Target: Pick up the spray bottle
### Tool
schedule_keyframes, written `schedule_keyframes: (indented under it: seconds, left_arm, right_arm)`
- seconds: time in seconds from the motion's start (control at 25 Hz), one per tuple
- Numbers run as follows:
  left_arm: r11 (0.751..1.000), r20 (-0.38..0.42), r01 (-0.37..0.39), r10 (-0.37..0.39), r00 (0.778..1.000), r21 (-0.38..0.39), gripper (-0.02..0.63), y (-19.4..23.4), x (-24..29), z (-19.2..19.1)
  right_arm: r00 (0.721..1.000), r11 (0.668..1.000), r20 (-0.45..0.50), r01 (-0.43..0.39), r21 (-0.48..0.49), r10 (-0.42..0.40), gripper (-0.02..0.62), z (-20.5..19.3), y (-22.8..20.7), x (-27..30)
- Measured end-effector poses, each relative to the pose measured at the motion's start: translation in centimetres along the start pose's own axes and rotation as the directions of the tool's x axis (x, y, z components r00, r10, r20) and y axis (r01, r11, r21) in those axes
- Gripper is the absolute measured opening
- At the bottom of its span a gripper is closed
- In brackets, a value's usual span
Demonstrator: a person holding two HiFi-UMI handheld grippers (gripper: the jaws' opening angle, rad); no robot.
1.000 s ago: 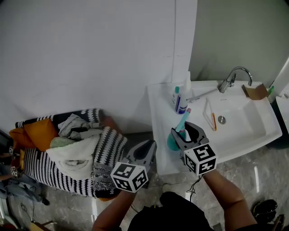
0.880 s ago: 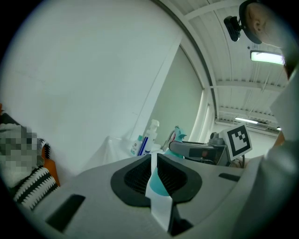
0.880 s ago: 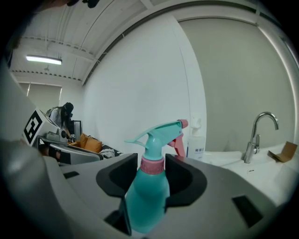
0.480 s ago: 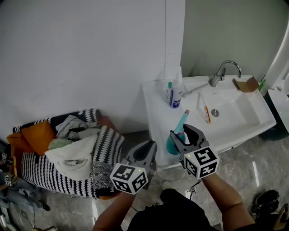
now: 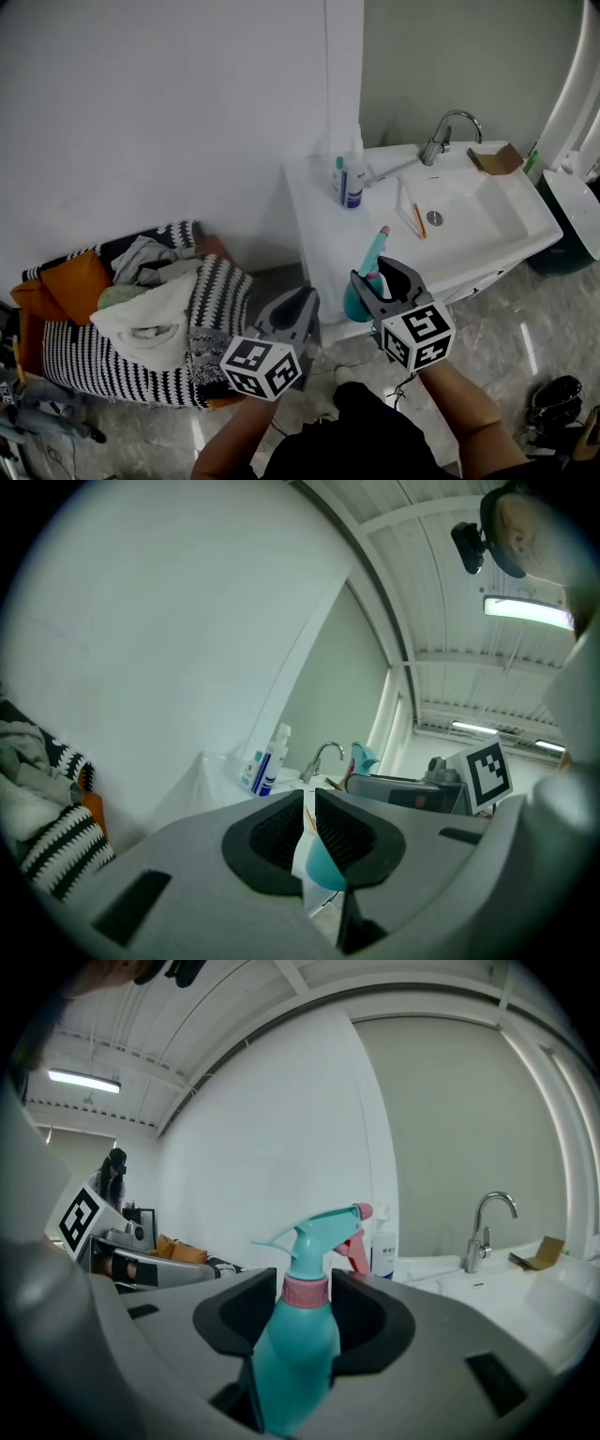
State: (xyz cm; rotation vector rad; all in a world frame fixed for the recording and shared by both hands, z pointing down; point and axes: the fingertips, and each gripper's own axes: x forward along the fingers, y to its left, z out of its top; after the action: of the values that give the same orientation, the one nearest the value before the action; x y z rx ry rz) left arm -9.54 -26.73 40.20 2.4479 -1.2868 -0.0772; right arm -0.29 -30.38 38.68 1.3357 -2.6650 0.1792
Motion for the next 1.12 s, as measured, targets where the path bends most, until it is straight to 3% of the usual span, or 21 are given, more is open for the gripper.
schedule_keyframes:
  seconds: [1.12]
  left_arm:
    - [0.999, -0.020, 0.048, -0.048, 0.999, 0.006, 0.040, -4.0, -4.8, -2.2]
  right_arm:
    - [0.998, 0.997, 0.034, 0.053, 0.064, -0.055, 0.170, -1.5, 3.9, -7.3]
